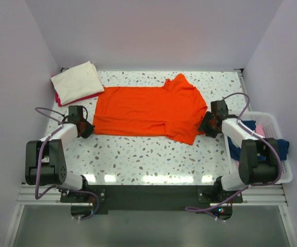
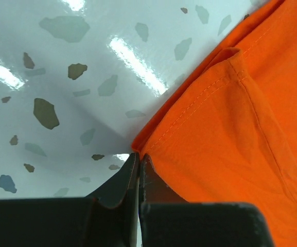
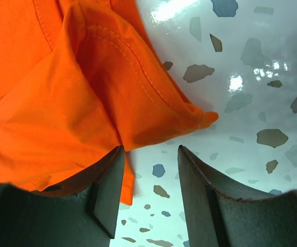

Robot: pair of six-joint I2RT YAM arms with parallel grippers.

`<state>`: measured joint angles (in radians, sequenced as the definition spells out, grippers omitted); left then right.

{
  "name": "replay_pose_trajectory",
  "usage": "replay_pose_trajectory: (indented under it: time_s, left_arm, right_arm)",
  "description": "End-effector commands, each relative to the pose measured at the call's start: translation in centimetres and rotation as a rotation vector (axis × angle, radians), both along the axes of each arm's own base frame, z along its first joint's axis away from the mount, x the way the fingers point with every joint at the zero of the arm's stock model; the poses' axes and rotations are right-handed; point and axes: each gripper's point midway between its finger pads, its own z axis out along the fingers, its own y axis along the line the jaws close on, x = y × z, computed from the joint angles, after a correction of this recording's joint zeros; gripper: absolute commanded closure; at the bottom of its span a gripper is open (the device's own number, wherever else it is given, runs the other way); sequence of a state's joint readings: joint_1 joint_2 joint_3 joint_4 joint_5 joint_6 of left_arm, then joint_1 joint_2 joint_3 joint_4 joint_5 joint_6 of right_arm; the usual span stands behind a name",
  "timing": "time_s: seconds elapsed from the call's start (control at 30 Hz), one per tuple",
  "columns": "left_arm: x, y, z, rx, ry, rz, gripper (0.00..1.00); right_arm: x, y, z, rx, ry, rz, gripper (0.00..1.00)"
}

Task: Fold and stack the t-shirts
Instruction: Fold the tshirt

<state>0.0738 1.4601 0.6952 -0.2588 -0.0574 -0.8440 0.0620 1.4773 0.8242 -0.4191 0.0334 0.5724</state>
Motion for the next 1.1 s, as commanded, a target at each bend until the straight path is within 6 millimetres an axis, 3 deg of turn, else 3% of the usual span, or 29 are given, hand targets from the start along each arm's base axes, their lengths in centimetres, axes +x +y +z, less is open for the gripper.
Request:
replay_pose_trajectory:
  time_s: [0.0,0.37,0.47,0.5,0.53,0.63,0.67,0.8,1.07]
  left_arm:
    - [0.5,1.8,1.7,0.057,-0.037,0.011,1.0]
    - [-0.3,2.7,1.6,0.049,-0.032,0.013,1.0]
    - [-0.4,2.8,1.6,0.049,-0.035,0.014,1.0]
    - [-0.4,2.8,1.7,0.047,-0.038,0.012,1.0]
    - [-0.5,2.9,1.8,0.046,-0.038,0.013,1.0]
    - [-0.8,3.1,2.1,0.05,-0.045,0.015,1.0]
    - [-1.0,3.1,2.2,0.05,-0.043,0.015,1.0]
    - [-1.9,3.3,2.3,0.05,-0.041,0.02,1.0]
    - [-4.4,2.9,2.1,0.016,-0.015,0.038,1.0]
  right_arm:
    - [-0.3,-0.4,-0.2,0.002,-0.009,-0.055,0.5]
    - [-0.3,0.7,-1.8,-0.025,0.02,-0.035,0.5]
    - [-0.5,0.8,-2.4,-0.051,0.037,-0.026,0.6]
    - [-0.5,0.8,-2.5,-0.052,0.043,-0.024,0.66]
    - [-0.6,0.7,-2.5,-0.057,0.049,-0.023,0.8]
    - [-1.2,0.3,-1.9,-0.076,0.055,-0.021,0.98]
    - [-1.4,0.3,-1.5,-0.074,0.052,-0.02,1.0]
    - [-2.7,0.2,0.6,-0.07,0.032,-0.015,1.0]
    - [-5.8,0.0,2.1,-0.049,0.019,-0.018,1.0]
